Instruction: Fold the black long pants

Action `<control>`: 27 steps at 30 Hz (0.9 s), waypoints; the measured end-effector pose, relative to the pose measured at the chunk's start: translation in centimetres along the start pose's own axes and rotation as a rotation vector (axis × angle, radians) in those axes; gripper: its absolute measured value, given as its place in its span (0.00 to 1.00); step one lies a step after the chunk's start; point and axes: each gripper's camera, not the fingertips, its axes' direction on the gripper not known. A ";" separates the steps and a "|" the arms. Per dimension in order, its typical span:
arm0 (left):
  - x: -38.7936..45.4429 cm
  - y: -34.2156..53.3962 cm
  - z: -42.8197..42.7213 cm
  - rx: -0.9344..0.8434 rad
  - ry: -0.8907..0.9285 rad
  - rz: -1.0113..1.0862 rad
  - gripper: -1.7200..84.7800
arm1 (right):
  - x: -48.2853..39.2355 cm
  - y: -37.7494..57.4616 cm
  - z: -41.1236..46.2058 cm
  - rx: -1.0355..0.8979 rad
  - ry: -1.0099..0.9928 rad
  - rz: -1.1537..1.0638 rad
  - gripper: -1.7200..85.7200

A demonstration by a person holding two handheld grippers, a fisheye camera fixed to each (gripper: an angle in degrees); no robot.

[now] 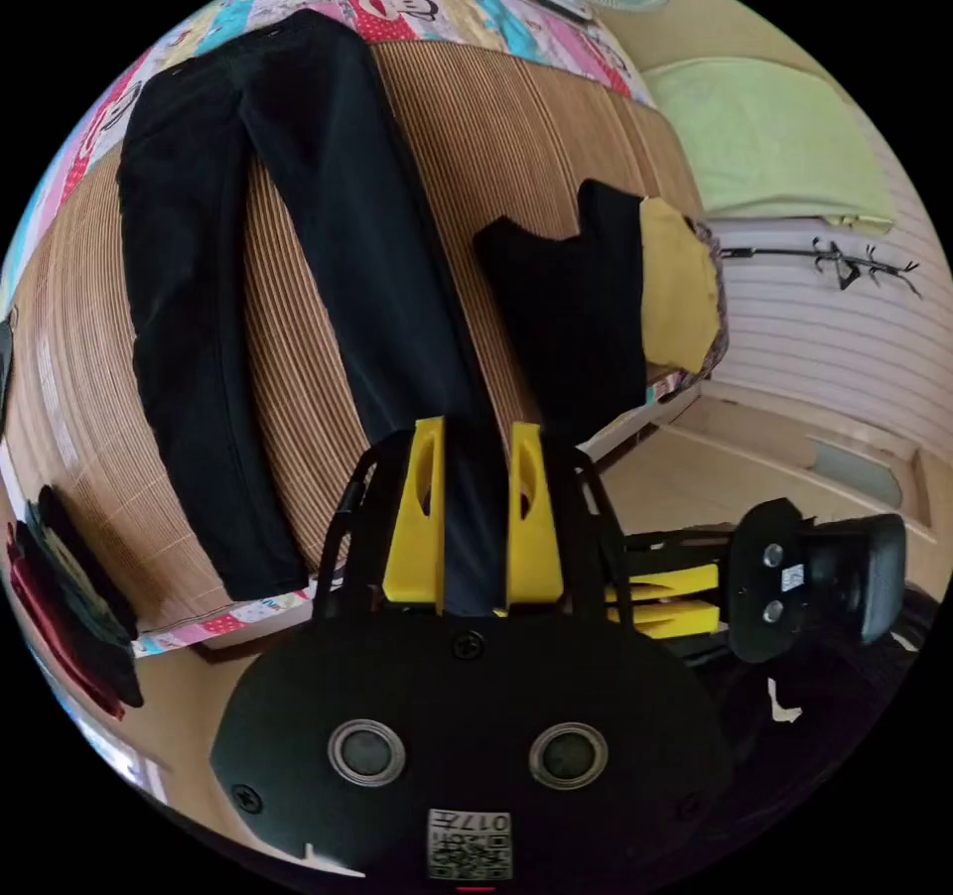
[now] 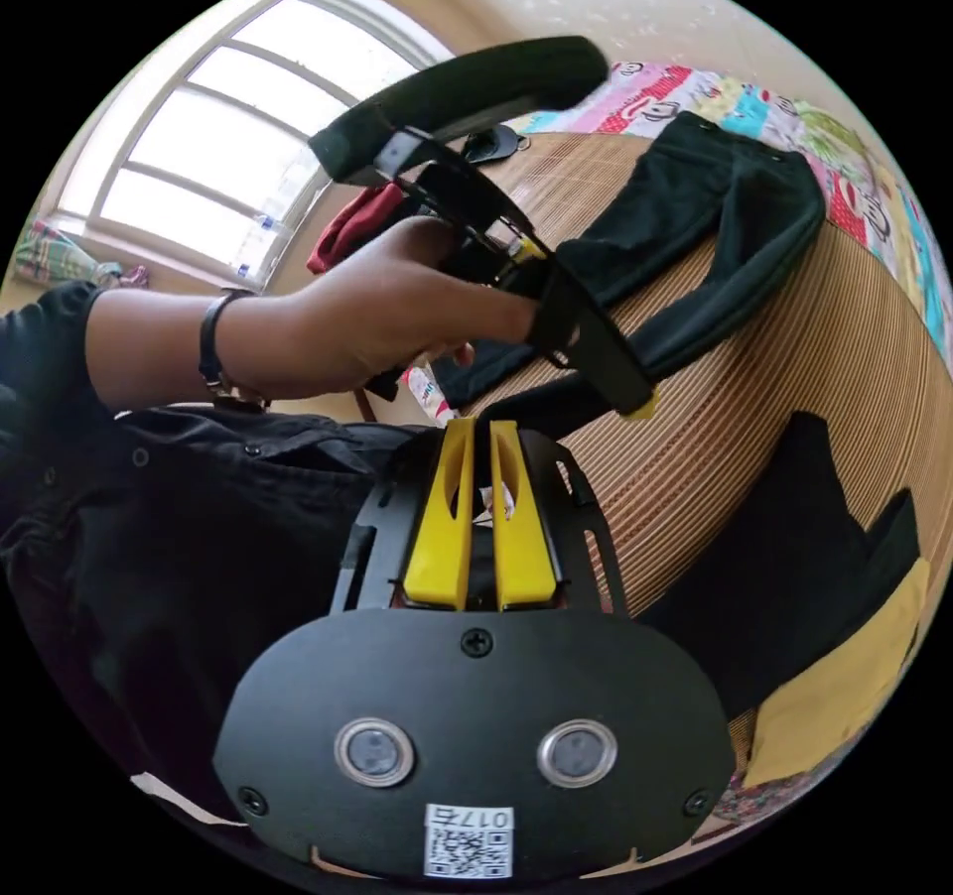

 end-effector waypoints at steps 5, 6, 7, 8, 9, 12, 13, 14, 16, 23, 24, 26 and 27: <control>-2.2 2.7 0.6 0.063 0.170 -0.031 0.06 | 2.3 0.4 3.7 -0.383 0.052 -0.078 0.09; -3.4 3.4 0.9 0.090 0.266 -0.057 0.06 | 3.5 0.4 3.3 -0.403 0.124 -0.060 0.10; -4.1 3.8 1.0 0.104 0.302 -0.077 0.06 | 4.4 0.2 3.0 -0.398 0.143 -0.034 0.10; -5.4 4.5 1.3 0.127 0.361 -0.119 0.06 | 6.5 -0.5 2.1 -0.390 0.142 0.043 0.10; -6.5 5.2 1.5 0.149 0.397 -0.154 0.06 | 9.3 -1.6 1.5 -0.413 0.128 0.159 0.09; -8.7 6.3 1.9 0.176 0.452 -0.188 0.06 | 16.8 -4.7 -0.6 -0.380 0.118 0.467 0.08; -9.1 6.5 2.0 0.176 0.460 -0.190 0.06 | 18.0 -5.4 -1.4 -0.317 0.100 0.504 0.08; -9.6 6.8 2.3 0.177 0.475 -0.189 0.06 | 20.2 -6.7 -2.8 -0.175 0.036 0.557 0.09; -10.5 7.3 2.8 0.178 0.504 -0.199 0.06 | 23.4 -8.5 -4.1 0.027 -0.066 0.634 0.11; -14.0 9.2 6.4 0.189 0.689 -0.226 0.06 | 31.7 -11.3 -0.6 0.385 -0.236 0.948 0.16; -15.0 9.7 6.8 0.200 0.724 -0.237 0.06 | 32.0 -11.8 0.1 0.390 -0.205 0.977 0.16; -16.4 10.4 7.3 0.224 0.781 -0.240 0.06 | 32.3 -12.8 1.3 0.374 -0.178 0.995 0.16; -17.4 10.8 7.5 0.236 0.819 -0.238 0.06 | 32.4 -13.6 2.1 0.351 -0.175 1.002 0.15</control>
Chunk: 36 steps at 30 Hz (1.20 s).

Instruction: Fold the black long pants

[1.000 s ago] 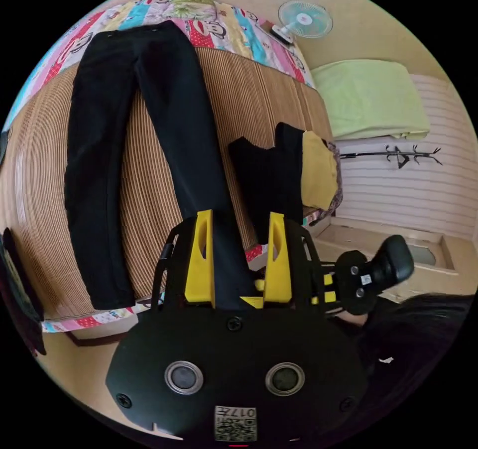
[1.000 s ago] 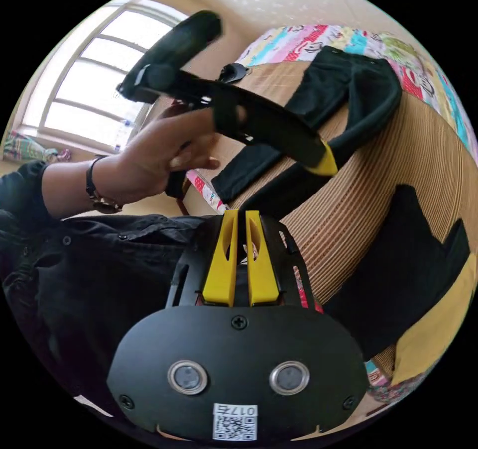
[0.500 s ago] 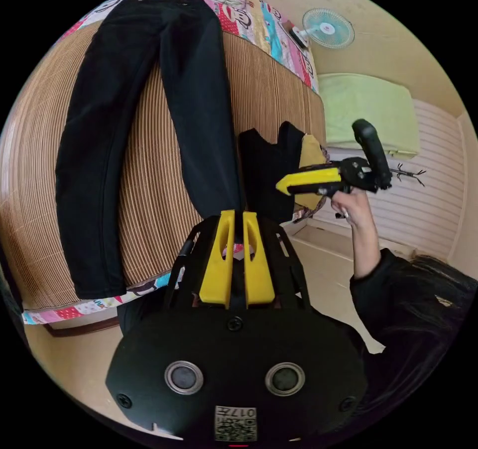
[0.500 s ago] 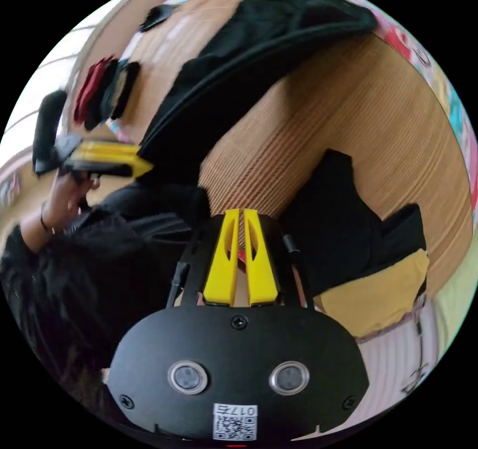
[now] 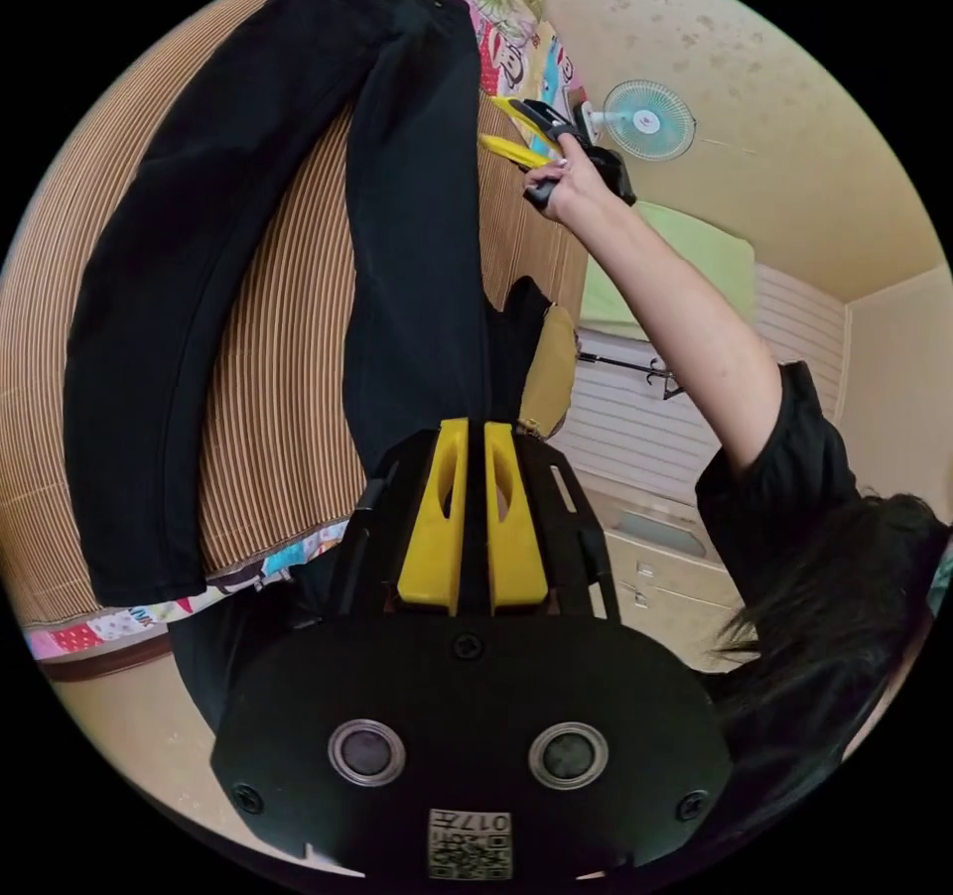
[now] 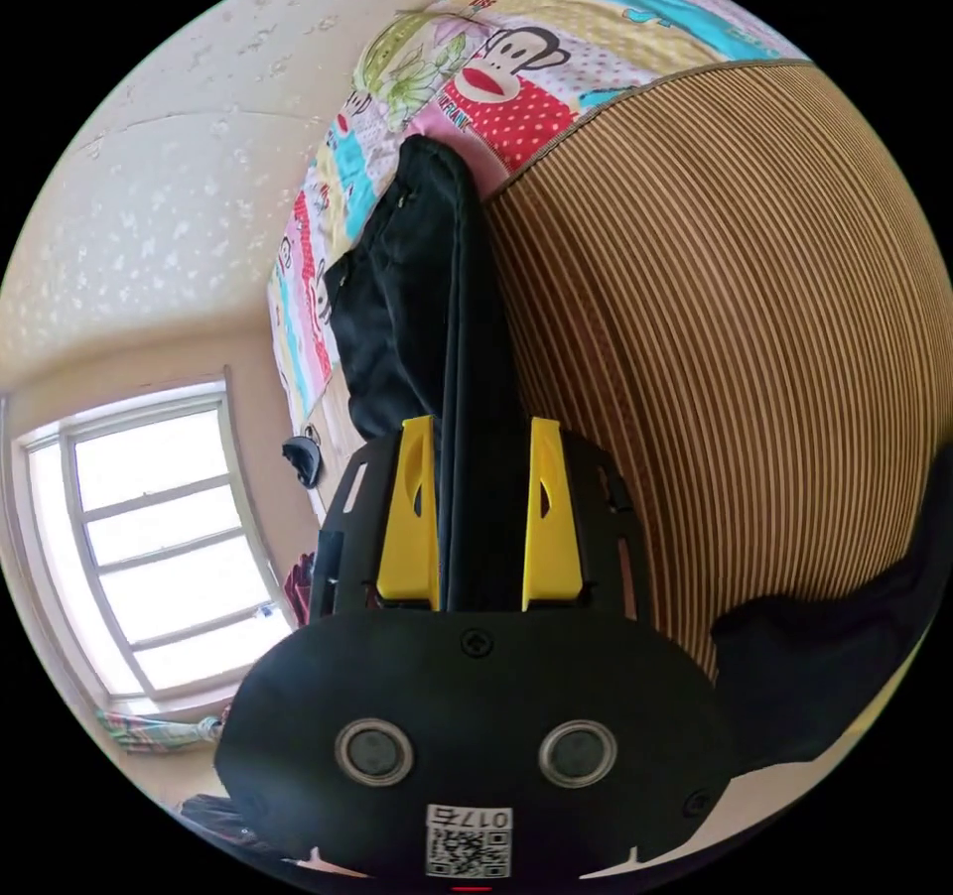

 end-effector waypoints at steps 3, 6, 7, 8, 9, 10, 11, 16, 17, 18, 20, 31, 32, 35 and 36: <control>-2.3 0.8 -1.7 0.038 0.112 0.011 0.06 | -3.6 0.0 1.5 0.023 0.065 -0.117 0.08; -4.8 2.5 -4.4 0.164 0.276 0.021 0.06 | -11.8 2.0 3.1 0.124 0.342 -0.339 0.06; -5.4 2.9 -4.8 0.179 0.302 0.023 0.06 | -13.6 2.7 3.7 0.147 0.391 -0.392 0.06; -6.7 3.6 -5.6 0.195 0.343 0.018 0.06 | -17.1 4.0 5.2 0.177 0.457 -0.500 0.06; -8.1 4.3 -6.3 0.205 0.368 0.006 0.06 | -19.9 5.1 7.2 0.175 0.488 -0.586 0.05; -8.8 4.7 -6.6 0.213 0.374 -0.002 0.06 | -21.0 5.5 8.4 0.161 0.491 -0.620 0.05; -10.4 5.7 -7.5 0.239 0.374 -0.025 0.06 | -22.8 5.8 10.8 0.108 0.463 -0.666 0.05; -18.1 8.8 -10.2 0.250 0.210 -0.183 0.06 | -23.7 5.0 20.2 -0.224 0.259 -0.667 0.05; -20.1 9.3 -10.8 0.234 0.127 -0.235 0.06 | -22.8 5.5 21.2 -0.237 0.262 -0.633 0.05; -21.9 9.7 -11.6 0.229 0.091 -0.259 0.07 | -21.9 6.4 21.1 -0.206 0.233 -0.603 0.05; -23.9 9.8 -12.5 0.219 0.112 -0.268 0.07 | -20.2 8.4 19.9 -0.156 0.140 -0.601 0.05; -25.4 4.7 -11.4 -0.039 -0.052 -0.062 0.08 | -2.2 23.0 15.1 -0.088 0.082 -0.288 0.13; -25.3 4.3 -10.7 -0.075 -0.004 -0.042 0.07 | -1.3 24.3 16.4 -0.182 0.031 -0.284 0.13; -25.4 4.6 -9.9 -0.070 0.306 -0.014 0.06 | 0.1 26.8 18.9 -0.419 -0.165 -0.273 0.11; -25.4 5.1 -9.8 -0.044 0.441 0.015 0.06 | 1.0 27.3 18.0 -0.406 -0.349 -0.221 0.09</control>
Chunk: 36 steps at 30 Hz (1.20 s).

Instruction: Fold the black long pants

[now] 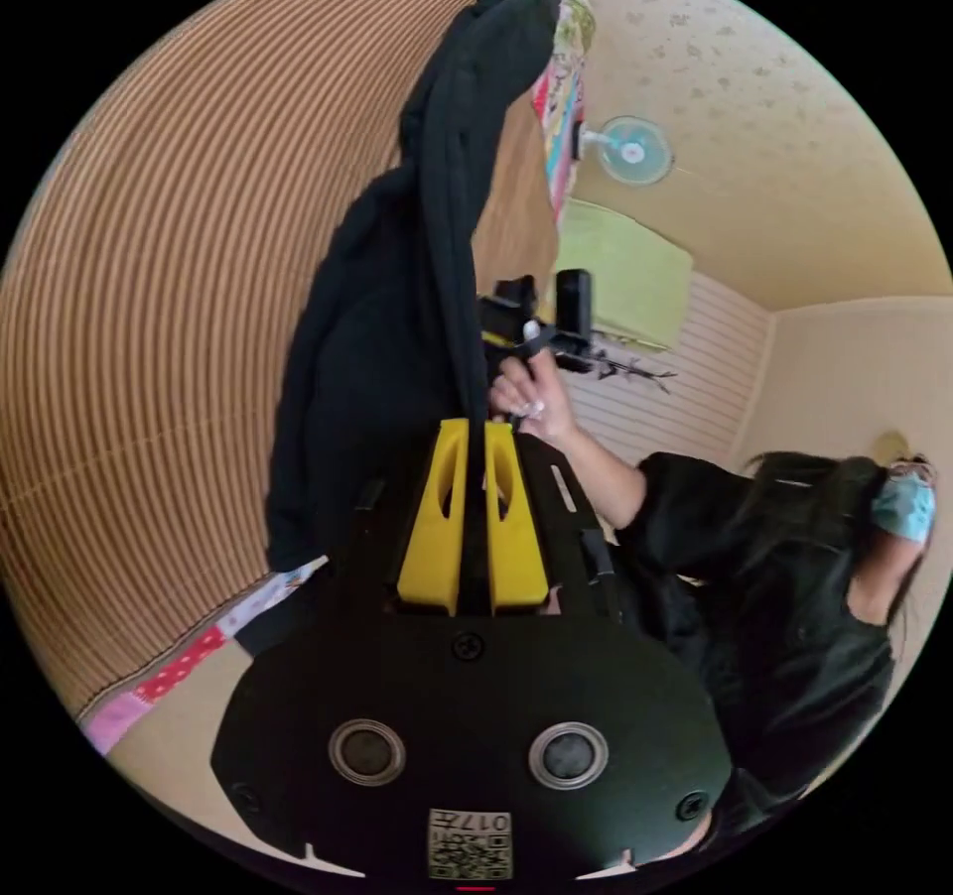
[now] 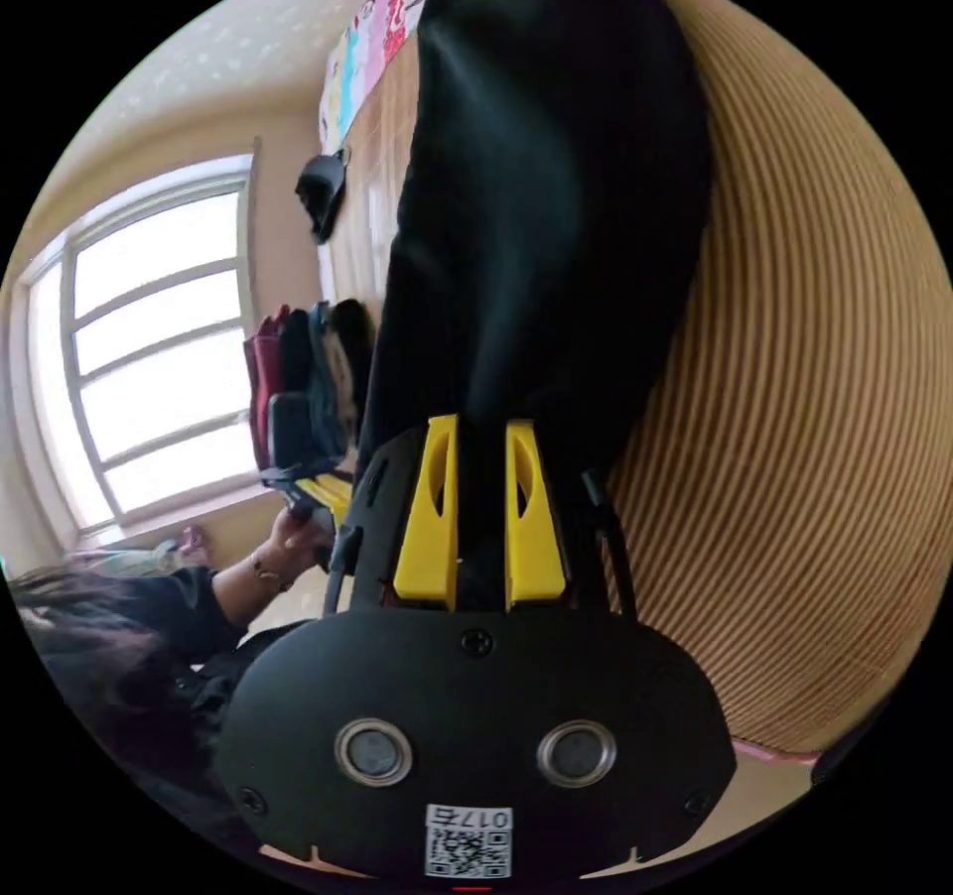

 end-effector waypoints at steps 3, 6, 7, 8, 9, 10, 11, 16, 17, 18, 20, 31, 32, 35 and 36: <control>0.0 1.7 0.0 0.073 0.233 0.066 0.06 | 0.1 2.8 -3.5 0.157 -0.363 -0.014 0.07; -1.6 3.2 -0.1 0.100 -0.098 -0.100 0.06 | 0.4 4.9 -4.9 0.199 -0.172 0.060 0.07; -2.2 3.4 -0.1 0.099 -0.184 -0.148 0.06 | 0.6 5.0 -4.8 0.183 -0.068 0.092 0.07; -3.4 3.5 0.1 0.066 -0.307 -0.230 0.05 | 1.3 5.0 -4.3 0.152 0.125 0.133 0.07; -4.3 3.3 0.4 0.016 -0.390 -0.281 0.05 | 2.3 4.5 -3.8 0.107 0.236 0.185 0.07; -4.4 3.2 0.4 0.004 -0.429 -0.291 0.04 | 2.8 4.2 -3.6 0.080 0.254 0.208 0.07; -4.0 2.8 0.3 -0.002 -0.494 -0.279 0.03 | 3.3 3.4 -3.4 0.034 0.211 0.190 0.08; 0.8 -0.3 -0.9 0.045 -0.624 -0.093 0.08 | 2.2 1.5 -4.6 -0.031 0.188 0.080 0.11; 1.2 -1.4 -0.7 0.037 -0.606 -0.067 0.11 | 2.5 1.2 -4.6 -0.052 0.188 0.070 0.11; 1.3 -2.5 -0.1 0.004 -0.577 -0.042 0.12 | 3.2 1.0 -4.6 -0.064 0.139 0.088 0.11; 1.1 -4.0 1.6 -0.082 -0.542 -0.014 0.14 | 4.0 1.1 -4.9 -0.030 0.015 0.110 0.10; -3.5 -3.5 5.8 -0.198 -0.148 -0.189 0.06 | 6.6 2.2 -4.7 0.054 -0.513 0.190 0.06; -4.3 -3.0 5.1 -0.173 -0.331 -0.272 0.06 | 7.0 2.1 -4.4 0.005 -0.316 0.273 0.06; -4.2 -2.1 3.7 -0.078 -0.447 -0.328 0.07 | 6.4 1.7 -4.0 -0.063 -0.056 0.308 0.06; -3.2 -2.0 3.5 -0.055 -0.493 -0.303 0.07 | 5.5 1.4 -4.2 -0.045 -0.013 0.280 0.06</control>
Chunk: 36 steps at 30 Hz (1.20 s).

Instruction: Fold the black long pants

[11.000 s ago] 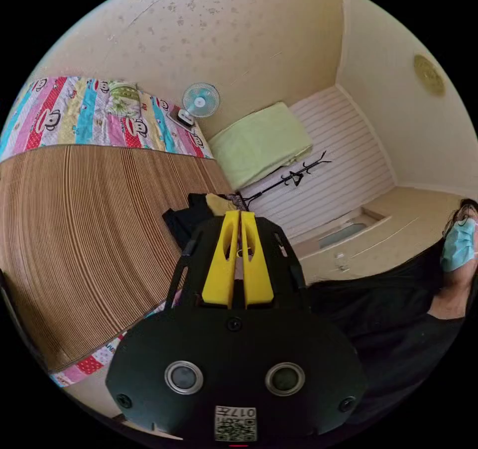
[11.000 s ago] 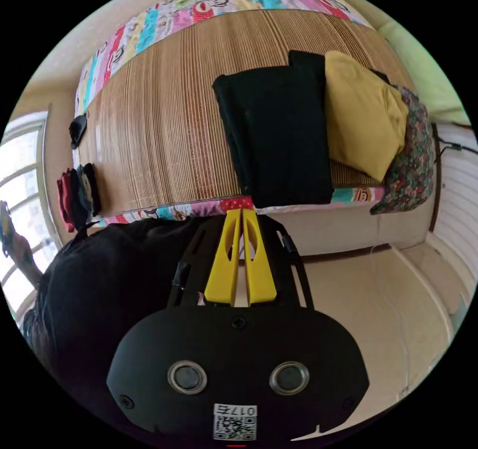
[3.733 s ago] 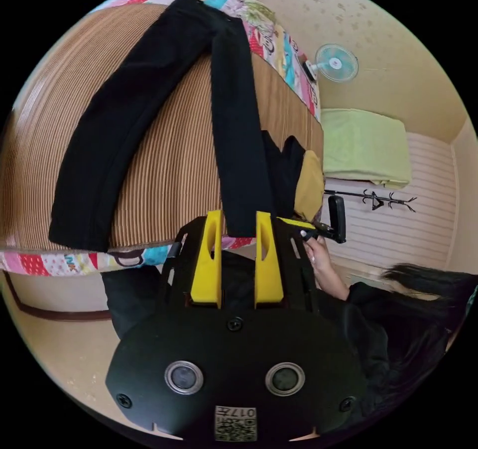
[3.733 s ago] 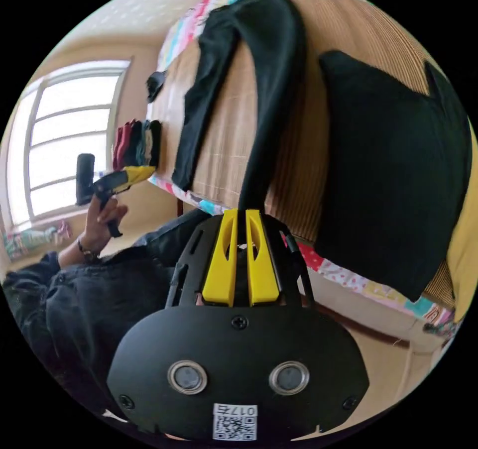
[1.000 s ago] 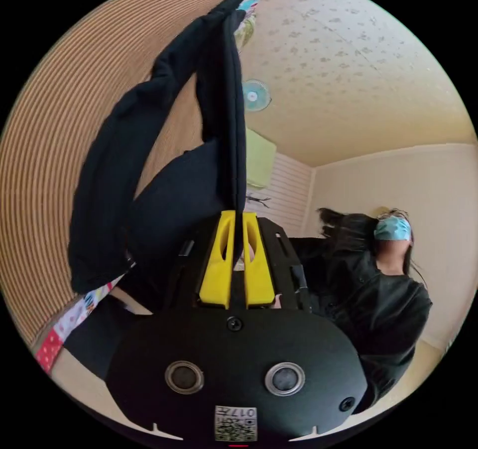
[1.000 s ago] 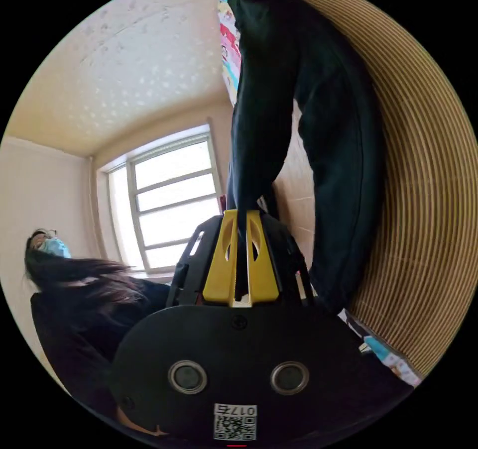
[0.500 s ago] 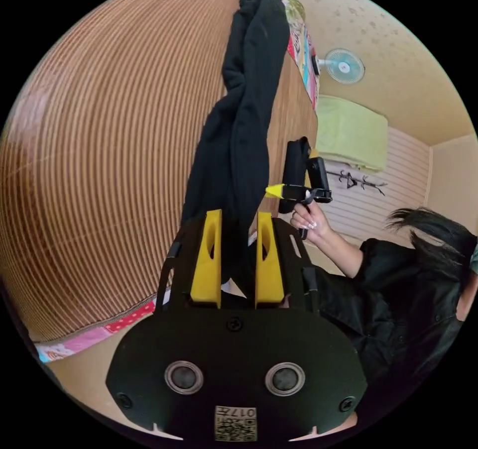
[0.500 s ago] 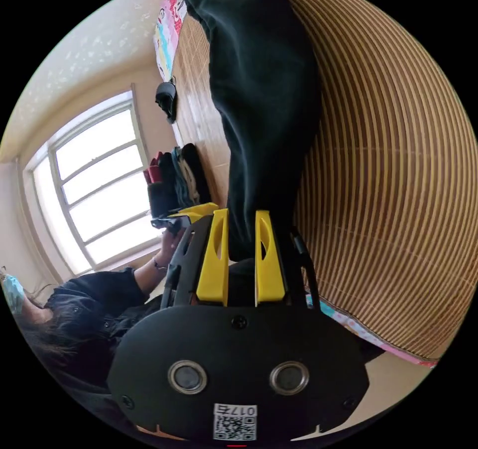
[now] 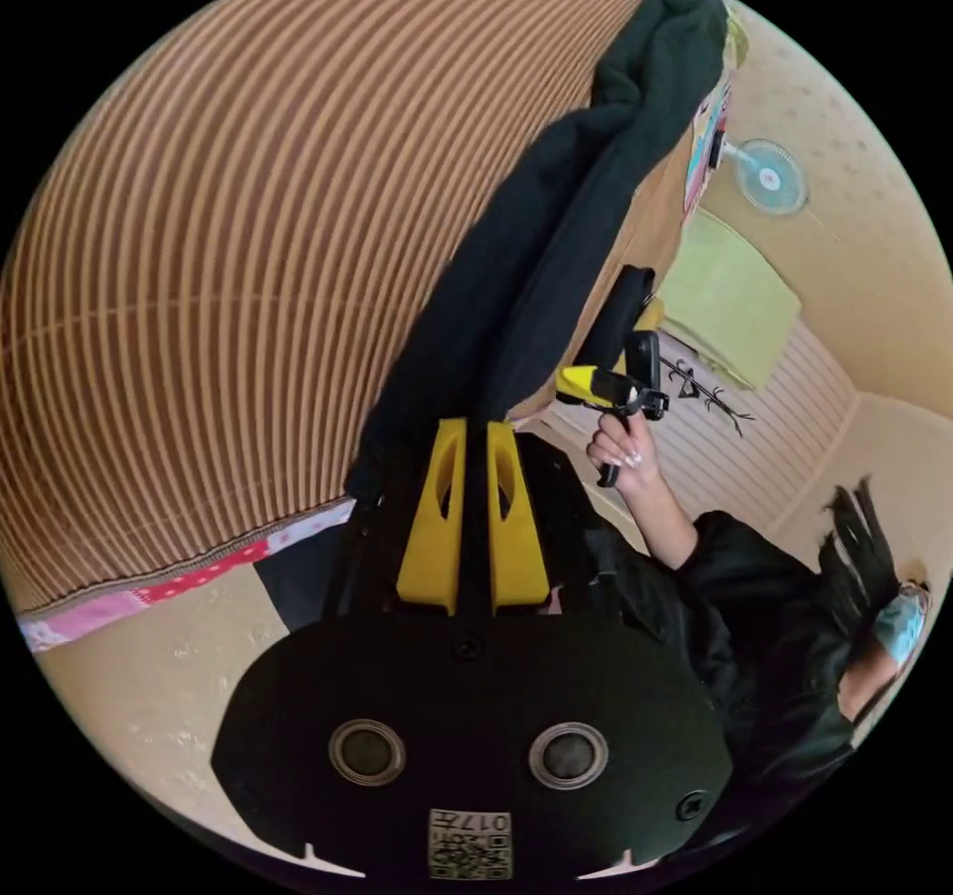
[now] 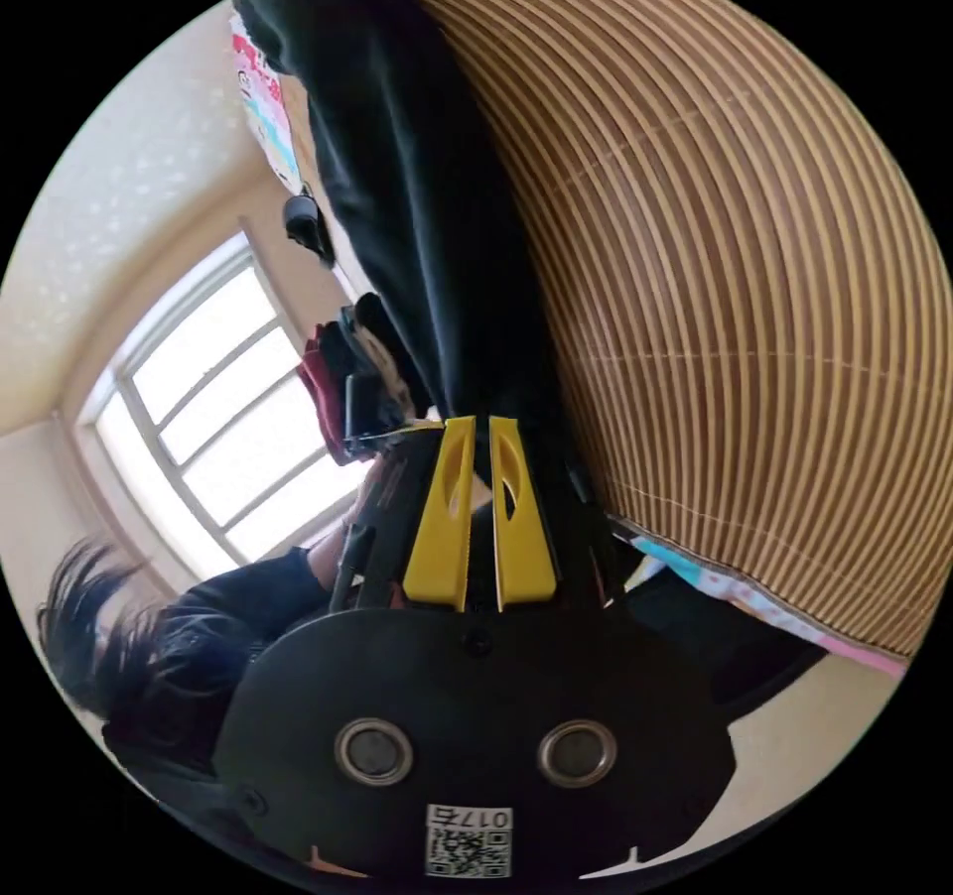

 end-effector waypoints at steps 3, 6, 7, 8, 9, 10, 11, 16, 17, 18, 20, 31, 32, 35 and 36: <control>3.3 0.8 -1.7 0.109 -0.160 0.111 0.10 | -3.1 0.0 -0.9 0.092 0.135 -0.082 0.07; 5.5 0.1 -2.8 0.196 -0.168 0.171 0.14 | -6.4 -1.2 -1.4 0.184 0.296 -0.138 0.10; 5.7 -0.3 -2.8 0.205 -0.164 0.174 0.15 | -6.9 -1.7 -1.3 0.194 0.321 -0.142 0.11; 6.0 -1.2 -2.8 0.219 -0.174 0.176 0.16 | -8.0 -2.9 -1.2 0.204 0.350 -0.142 0.12; 6.5 -2.2 -2.7 0.241 -0.210 0.182 0.16 | -8.8 -4.2 -1.0 0.199 0.354 -0.136 0.13; 6.6 -2.6 -2.5 0.247 -0.228 0.185 0.17 | -9.3 -4.9 -0.8 0.194 0.356 -0.133 0.13; 6.9 -3.7 -2.1 0.239 -0.234 0.195 0.17 | -10.2 -6.1 -0.3 0.188 0.369 -0.137 0.13; 7.9 -6.3 3.0 0.020 -0.222 0.270 0.10 | -12.6 -9.3 4.6 0.049 0.623 -0.202 0.12; 7.9 -5.8 3.9 0.011 -0.209 0.273 0.09 | -13.0 -9.1 5.4 0.053 0.663 -0.226 0.11; 7.6 -5.0 4.5 0.019 -0.186 0.250 0.08 | -13.3 -8.5 6.0 0.053 0.688 -0.241 0.10; 7.2 -3.3 5.4 0.027 -0.202 0.218 0.08 | -13.3 -7.4 7.0 0.034 0.704 -0.250 0.09; 5.6 4.3 6.1 0.104 -0.105 0.152 0.09 | -23.4 -10.2 0.4 0.241 0.721 -0.277 0.08; 5.6 4.6 5.8 0.106 -0.116 0.165 0.09 | -25.7 -12.6 -0.8 0.312 0.714 -0.318 0.09; 5.4 5.2 5.2 0.110 -0.134 0.183 0.09 | -31.4 -20.0 -1.5 0.370 0.730 -0.414 0.11; 5.2 5.4 5.0 0.117 -0.137 0.184 0.09 | -33.6 -23.0 -1.1 0.378 0.777 -0.437 0.12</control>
